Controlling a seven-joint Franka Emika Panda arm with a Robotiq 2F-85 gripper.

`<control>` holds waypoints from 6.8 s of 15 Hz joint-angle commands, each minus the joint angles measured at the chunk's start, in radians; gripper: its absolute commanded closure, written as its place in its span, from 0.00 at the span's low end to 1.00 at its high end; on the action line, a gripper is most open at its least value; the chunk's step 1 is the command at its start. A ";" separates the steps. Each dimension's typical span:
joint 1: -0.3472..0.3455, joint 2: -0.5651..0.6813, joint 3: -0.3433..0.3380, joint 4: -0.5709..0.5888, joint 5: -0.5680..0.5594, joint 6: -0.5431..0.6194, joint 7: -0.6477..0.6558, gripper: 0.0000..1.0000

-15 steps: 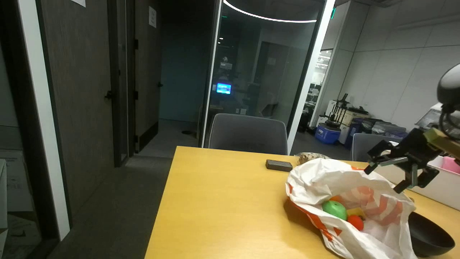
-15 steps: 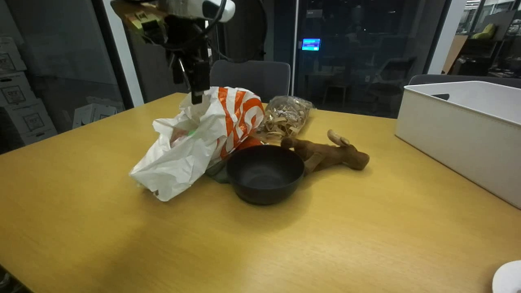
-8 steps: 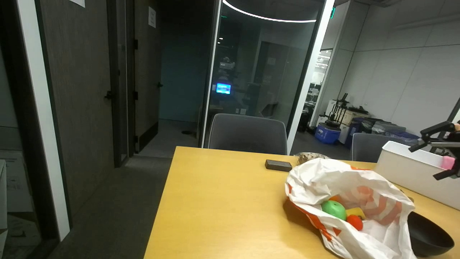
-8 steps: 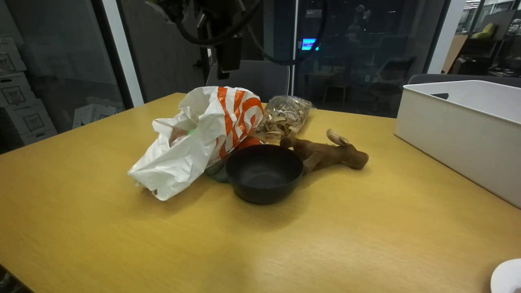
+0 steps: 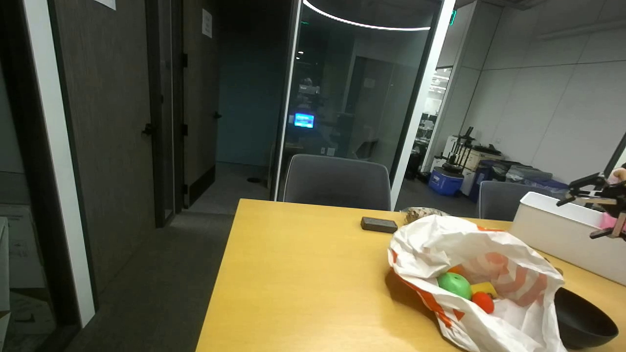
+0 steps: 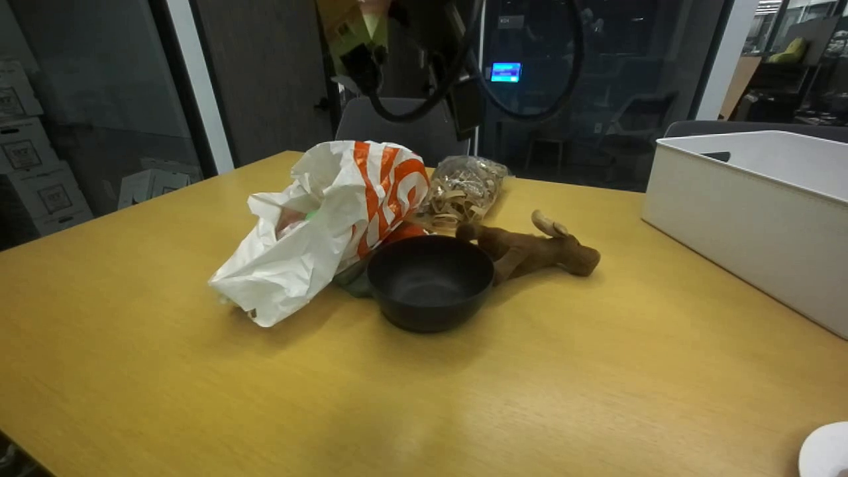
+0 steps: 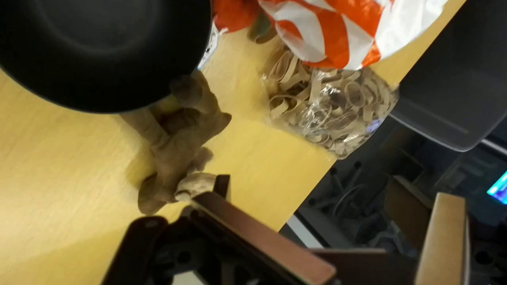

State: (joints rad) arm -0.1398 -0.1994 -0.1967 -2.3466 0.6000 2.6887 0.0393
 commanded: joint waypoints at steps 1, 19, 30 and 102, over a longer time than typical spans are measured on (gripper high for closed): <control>-0.018 0.171 0.066 0.037 -0.162 0.251 0.183 0.00; 0.184 0.638 -0.145 0.390 -0.741 0.112 0.778 0.00; 0.185 0.706 -0.124 0.456 -0.722 0.004 0.763 0.48; 0.143 -0.026 0.208 -0.082 -0.286 -0.206 0.274 0.92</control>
State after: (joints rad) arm 0.0404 -0.2500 -0.0381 -2.4451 0.3926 2.3873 0.1874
